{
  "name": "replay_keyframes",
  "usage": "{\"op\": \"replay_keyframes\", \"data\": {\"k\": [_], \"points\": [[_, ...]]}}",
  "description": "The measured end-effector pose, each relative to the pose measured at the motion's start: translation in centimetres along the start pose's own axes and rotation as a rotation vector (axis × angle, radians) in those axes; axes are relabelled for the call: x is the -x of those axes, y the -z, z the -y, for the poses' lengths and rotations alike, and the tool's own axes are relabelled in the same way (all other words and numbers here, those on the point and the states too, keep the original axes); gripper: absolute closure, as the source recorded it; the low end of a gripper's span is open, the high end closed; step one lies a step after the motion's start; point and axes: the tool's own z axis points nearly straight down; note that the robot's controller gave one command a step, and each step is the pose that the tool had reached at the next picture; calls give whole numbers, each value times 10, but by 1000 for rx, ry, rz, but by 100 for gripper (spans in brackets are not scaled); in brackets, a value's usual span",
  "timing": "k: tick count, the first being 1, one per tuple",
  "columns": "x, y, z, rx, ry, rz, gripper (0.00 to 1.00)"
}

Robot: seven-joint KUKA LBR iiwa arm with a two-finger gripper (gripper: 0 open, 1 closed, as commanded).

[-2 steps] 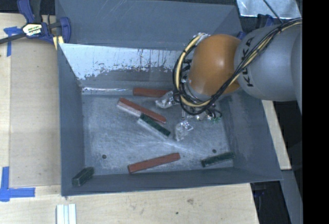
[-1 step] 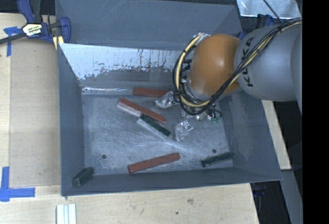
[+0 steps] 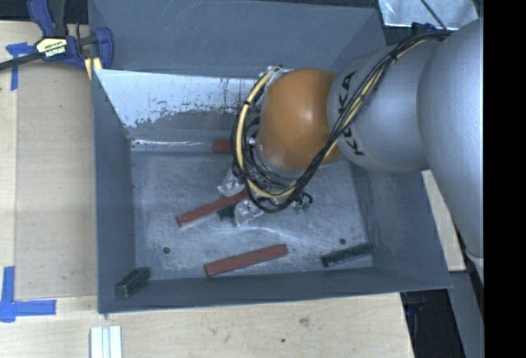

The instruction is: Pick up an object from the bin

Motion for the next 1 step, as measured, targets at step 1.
{"op": "replay_keyframes", "data": {"k": [1], "points": [[0, 0, 0, 0, 0, 0, 100]]}}
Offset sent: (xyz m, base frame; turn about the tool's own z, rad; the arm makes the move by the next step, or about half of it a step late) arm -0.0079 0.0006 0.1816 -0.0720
